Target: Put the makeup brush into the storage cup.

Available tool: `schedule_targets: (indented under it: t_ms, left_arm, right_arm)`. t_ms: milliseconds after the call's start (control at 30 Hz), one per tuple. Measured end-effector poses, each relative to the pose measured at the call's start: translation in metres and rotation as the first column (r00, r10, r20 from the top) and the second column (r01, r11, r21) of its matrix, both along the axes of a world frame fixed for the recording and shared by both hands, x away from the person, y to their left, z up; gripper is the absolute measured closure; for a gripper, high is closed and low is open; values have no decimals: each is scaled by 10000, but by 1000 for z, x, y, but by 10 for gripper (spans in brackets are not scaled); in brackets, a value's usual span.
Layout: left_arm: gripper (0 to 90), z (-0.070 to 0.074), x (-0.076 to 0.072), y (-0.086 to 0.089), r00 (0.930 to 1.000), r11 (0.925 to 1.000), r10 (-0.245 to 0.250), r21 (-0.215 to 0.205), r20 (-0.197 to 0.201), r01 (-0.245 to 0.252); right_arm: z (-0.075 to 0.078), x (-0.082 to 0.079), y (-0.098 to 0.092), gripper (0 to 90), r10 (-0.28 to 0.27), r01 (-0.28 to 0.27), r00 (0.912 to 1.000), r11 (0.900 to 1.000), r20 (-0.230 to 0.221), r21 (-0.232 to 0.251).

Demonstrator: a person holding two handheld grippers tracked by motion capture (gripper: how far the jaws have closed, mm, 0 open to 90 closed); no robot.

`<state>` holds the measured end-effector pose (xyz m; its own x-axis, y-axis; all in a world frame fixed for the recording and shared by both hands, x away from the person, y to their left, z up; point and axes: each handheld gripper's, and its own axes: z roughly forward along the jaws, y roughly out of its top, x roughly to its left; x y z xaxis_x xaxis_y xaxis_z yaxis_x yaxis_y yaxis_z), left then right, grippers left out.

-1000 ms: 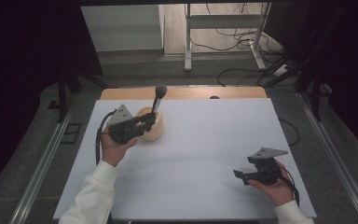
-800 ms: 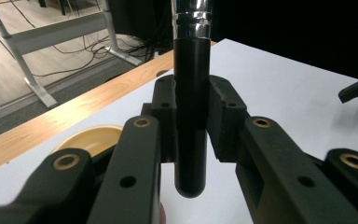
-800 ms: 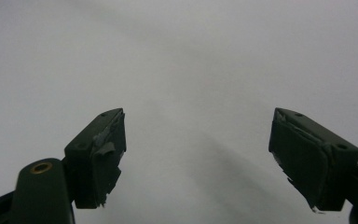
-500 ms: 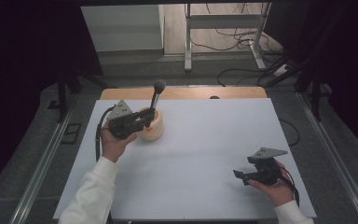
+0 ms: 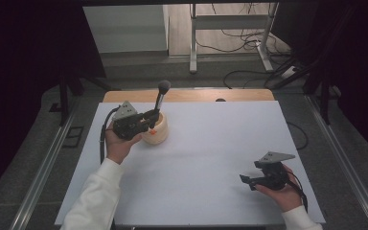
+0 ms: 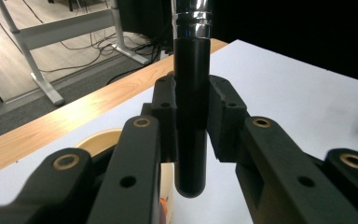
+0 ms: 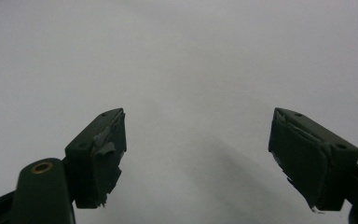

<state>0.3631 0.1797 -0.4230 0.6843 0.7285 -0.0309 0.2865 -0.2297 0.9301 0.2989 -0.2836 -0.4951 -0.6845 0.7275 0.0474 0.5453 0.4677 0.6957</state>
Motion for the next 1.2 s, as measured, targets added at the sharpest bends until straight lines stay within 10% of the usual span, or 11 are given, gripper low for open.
schedule_targets:
  t_ms: [1200]
  left_arm:
    - [748, -27, 32, 7, 9951, 9961, 838, -223, -516, -851]
  right_arm:
    - [-2, 0, 0, 199, 19, -19, 10000, 10000, -74, -67]
